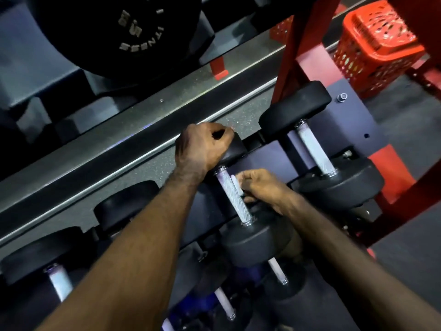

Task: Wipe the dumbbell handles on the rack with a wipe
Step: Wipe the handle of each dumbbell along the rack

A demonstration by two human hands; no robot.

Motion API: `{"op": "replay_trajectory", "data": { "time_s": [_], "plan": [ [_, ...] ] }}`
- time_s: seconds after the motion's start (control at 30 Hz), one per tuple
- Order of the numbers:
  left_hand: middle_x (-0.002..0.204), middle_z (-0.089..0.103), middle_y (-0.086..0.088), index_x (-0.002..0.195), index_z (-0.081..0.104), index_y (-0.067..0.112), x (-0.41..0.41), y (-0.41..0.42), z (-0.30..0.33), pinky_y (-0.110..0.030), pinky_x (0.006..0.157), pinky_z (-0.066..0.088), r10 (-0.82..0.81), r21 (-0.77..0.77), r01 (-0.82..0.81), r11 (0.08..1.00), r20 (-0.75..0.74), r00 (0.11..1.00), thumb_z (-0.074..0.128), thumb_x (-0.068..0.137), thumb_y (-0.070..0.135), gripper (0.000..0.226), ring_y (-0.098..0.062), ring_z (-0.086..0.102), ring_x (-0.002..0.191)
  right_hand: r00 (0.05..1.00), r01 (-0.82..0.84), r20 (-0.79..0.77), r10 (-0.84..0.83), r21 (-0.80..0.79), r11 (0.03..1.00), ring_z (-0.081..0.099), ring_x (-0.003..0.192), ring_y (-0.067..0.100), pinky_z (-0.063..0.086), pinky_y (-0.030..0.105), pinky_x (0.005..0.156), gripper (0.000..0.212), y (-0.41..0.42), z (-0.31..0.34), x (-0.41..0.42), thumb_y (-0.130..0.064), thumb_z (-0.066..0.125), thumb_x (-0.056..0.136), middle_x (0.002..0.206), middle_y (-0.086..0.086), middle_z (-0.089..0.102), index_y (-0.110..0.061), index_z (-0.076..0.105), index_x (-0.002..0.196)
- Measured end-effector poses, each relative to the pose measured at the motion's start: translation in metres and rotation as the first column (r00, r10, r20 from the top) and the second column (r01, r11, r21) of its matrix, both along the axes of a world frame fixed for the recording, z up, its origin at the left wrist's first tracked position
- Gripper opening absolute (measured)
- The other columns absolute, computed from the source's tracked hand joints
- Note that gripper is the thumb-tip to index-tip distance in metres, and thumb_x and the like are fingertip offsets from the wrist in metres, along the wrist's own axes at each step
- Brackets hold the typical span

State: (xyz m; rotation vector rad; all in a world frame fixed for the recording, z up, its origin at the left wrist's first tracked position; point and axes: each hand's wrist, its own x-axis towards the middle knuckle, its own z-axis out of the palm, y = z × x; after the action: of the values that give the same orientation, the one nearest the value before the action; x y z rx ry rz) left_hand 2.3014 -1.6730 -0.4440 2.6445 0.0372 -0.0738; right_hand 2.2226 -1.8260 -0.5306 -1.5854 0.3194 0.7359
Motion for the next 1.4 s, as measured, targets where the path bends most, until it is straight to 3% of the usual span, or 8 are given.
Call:
{"op": "replay_trajectory", "data": {
  "time_s": [0.1,0.27,0.43,0.63,0.8,0.97,1.13,1.4],
  "plan": [
    [0.096,0.080,-0.001,0.113,0.081,0.043,-0.002,-0.002,0.000,-0.030,0.072,0.053,0.017,0.013,-0.017,1.000,0.001,1.000,0.059,0.091,0.066,0.039,-0.025,0.073,0.085,0.970,-0.207,-0.136,0.202,-0.021,0.978,0.063,0.081,0.022,0.056,0.039,0.078,0.027,-0.014,-0.010,-0.007,0.000,0.054,0.097,0.086,0.009,0.071,-0.016,0.075,0.089],
    [0.104,0.082,0.003,0.114,0.081,0.040,-0.001,-0.002,-0.001,-0.034,0.079,0.060,0.033,0.012,-0.033,0.999,0.015,0.999,0.060,0.091,0.067,0.041,-0.023,0.076,0.091,0.994,0.059,-0.100,-0.048,0.115,0.992,0.063,0.069,0.011,0.058,0.026,0.064,0.030,0.006,-0.007,0.021,0.005,0.052,0.098,0.079,0.003,0.069,-0.015,0.071,0.087],
    [0.106,0.081,0.004,0.115,0.081,0.042,-0.002,0.000,-0.002,-0.027,0.073,0.054,0.043,0.003,-0.043,0.999,0.027,0.999,0.057,0.088,0.071,0.046,-0.020,0.075,0.090,0.946,-0.227,-0.214,0.243,0.098,0.969,0.061,0.065,0.016,0.056,0.029,0.062,0.031,-0.008,-0.020,0.003,0.005,0.049,0.097,0.084,0.012,0.068,-0.014,0.072,0.089],
    [0.107,0.082,0.007,0.113,0.082,0.037,-0.003,0.000,0.000,-0.031,0.083,0.061,0.043,-0.026,-0.042,0.999,0.040,0.998,0.061,0.091,0.064,0.040,-0.019,0.076,0.094,0.976,0.128,-0.199,-0.089,0.196,0.972,0.062,0.067,0.019,0.055,0.024,0.058,0.030,0.013,-0.018,0.026,0.010,0.047,0.095,0.091,0.017,0.065,-0.007,0.071,0.100],
    [0.099,0.082,0.007,0.108,0.083,0.037,-0.004,-0.001,0.001,-0.030,0.079,0.060,0.060,-0.039,-0.059,0.998,0.036,0.998,0.062,0.092,0.062,0.036,-0.019,0.075,0.088,0.929,-0.177,-0.304,0.211,0.136,0.975,0.060,0.064,0.017,0.057,0.028,0.060,0.030,-0.006,-0.035,0.003,0.006,0.048,0.094,0.093,0.020,0.063,-0.008,0.072,0.106],
    [0.103,0.081,0.006,0.111,0.083,0.038,-0.004,-0.002,0.002,-0.026,0.073,0.050,0.059,-0.031,-0.057,0.998,0.040,0.997,0.063,0.093,0.062,0.036,-0.020,0.074,0.088,0.982,0.066,-0.190,-0.027,0.205,0.976,0.062,0.081,0.027,0.055,0.030,0.067,0.027,0.012,-0.020,0.029,0.006,0.050,0.095,0.091,0.015,0.068,-0.010,0.072,0.095],
    [0.104,0.081,0.008,0.111,0.083,0.038,-0.004,-0.001,0.003,-0.027,0.078,0.055,0.073,-0.046,-0.072,0.996,0.020,0.997,0.063,0.092,0.063,0.037,-0.018,0.074,0.088,0.937,-0.286,-0.191,0.291,0.055,0.957,0.063,0.062,0.015,0.056,0.031,0.066,0.025,-0.011,-0.028,0.000,0.002,0.051,0.098,0.085,0.014,0.069,-0.008,0.074,0.096],
    [0.097,0.082,0.009,0.107,0.083,0.038,-0.003,-0.001,0.000,-0.033,0.078,0.062,0.048,-0.075,-0.045,0.996,0.042,0.998,0.060,0.089,0.064,0.040,-0.016,0.075,0.084,0.997,-0.064,-0.040,0.066,0.067,0.996,0.060,0.066,0.014,0.057,0.033,0.067,0.025,0.006,-0.013,0.018,-0.001,0.057,0.095,0.073,0.002,0.068,-0.013,0.075,0.084]
  ]
}}
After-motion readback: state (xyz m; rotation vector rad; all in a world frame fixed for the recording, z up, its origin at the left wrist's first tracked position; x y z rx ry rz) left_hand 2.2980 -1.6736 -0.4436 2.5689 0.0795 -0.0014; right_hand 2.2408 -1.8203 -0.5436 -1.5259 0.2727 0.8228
